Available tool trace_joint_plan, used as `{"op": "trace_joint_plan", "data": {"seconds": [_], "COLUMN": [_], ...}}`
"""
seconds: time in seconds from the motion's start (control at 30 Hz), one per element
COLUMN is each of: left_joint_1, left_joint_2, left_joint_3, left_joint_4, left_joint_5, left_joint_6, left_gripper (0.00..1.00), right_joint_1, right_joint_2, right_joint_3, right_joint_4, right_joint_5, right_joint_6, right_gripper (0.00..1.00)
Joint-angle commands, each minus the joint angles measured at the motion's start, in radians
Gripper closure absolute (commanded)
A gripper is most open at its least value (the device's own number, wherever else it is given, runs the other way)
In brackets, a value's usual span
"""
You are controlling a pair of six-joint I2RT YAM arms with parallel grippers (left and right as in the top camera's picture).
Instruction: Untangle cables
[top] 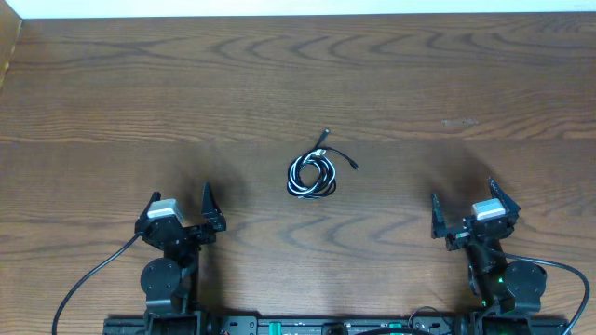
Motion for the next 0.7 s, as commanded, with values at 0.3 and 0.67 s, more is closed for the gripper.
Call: {"op": "trace_joint_plan", "data": {"seconds": [0.3, 0.67], "left_joint_1": [0.005, 0.005], "left_joint_2": [-0.004, -0.004], "left_joint_3": [-0.015, -0.015], "left_joint_4": [-0.039, -0.01], "left_joint_5": [-0.011, 0.151], "left_joint_6": [0.014, 0.002], "left_gripper": [0.02, 0.02], "right_joint_1": [0.003, 0.003], "right_joint_2": [-0.005, -0.005], "right_joint_3": [-0.002, -0.002], "right_joint_4": [-0.004, 0.043], "right_joint_5": [0.007, -0.073], "right_joint_6": [0.015, -0.012], "right_gripper": [0.01, 0.01]}}
